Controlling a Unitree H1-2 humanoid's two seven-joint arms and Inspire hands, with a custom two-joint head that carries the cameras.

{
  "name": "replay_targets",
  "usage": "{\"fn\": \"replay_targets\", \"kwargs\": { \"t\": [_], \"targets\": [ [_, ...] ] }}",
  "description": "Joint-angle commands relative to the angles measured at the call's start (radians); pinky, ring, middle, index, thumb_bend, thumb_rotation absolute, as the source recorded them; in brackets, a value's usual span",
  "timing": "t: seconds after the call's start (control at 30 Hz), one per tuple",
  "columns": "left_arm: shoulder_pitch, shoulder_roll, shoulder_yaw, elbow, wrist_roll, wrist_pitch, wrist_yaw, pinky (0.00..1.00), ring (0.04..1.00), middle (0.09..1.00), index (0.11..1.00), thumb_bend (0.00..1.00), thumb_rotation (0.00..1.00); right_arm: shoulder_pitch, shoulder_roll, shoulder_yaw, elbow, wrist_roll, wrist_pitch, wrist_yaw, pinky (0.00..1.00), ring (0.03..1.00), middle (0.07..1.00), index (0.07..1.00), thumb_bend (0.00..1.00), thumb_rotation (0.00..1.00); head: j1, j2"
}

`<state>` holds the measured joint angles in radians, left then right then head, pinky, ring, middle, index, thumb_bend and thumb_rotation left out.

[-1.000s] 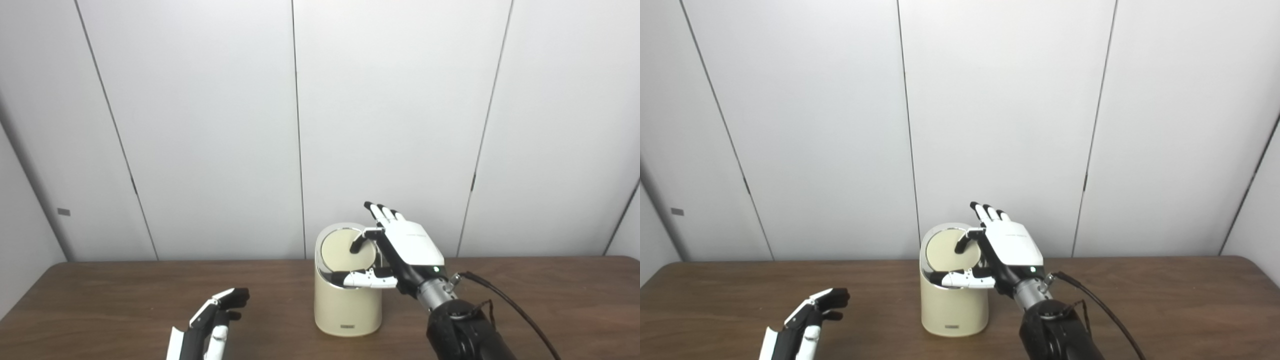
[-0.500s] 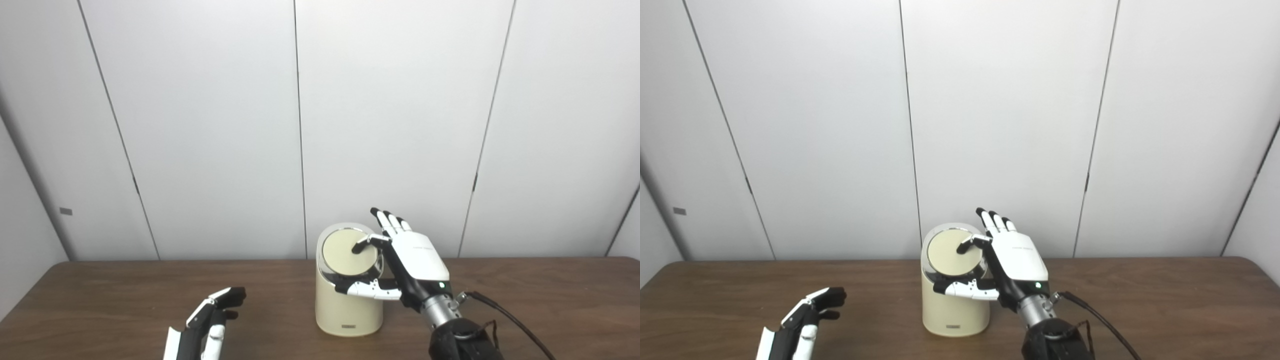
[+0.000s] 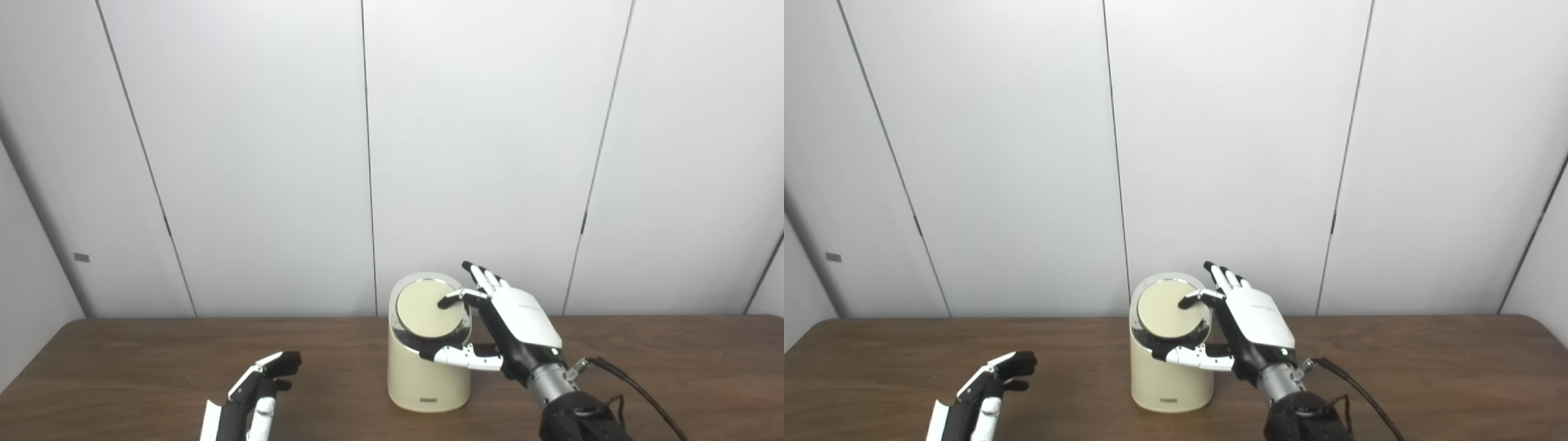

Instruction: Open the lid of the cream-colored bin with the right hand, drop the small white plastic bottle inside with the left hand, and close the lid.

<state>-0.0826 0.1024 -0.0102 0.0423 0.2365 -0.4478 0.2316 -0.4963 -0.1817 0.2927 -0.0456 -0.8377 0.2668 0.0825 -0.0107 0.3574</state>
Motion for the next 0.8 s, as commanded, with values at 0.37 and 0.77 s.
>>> {"fn": "replay_targets", "kwargs": {
  "t": [0.37, 0.77],
  "targets": [
    [-0.021, -0.019, 0.022, -0.015, -0.002, 0.0, 0.005, 0.63, 0.711, 0.721, 0.731, 0.27, 0.7, 0.144, 0.034, -0.179, 0.066, 0.258, -0.406, -0.348, 0.65, 0.788, 0.823, 0.748, 0.57, 0.54, 0.001, -0.002],
    [-0.009, -0.015, 0.057, -0.004, -0.082, -0.02, -0.011, 0.56, 0.659, 0.698, 0.706, 0.23, 0.16, 0.35, 0.098, -0.274, 0.214, 0.543, -0.737, -0.553, 0.53, 0.632, 0.667, 0.662, 0.3, 0.37, -0.03, 0.011]
  ]
}}
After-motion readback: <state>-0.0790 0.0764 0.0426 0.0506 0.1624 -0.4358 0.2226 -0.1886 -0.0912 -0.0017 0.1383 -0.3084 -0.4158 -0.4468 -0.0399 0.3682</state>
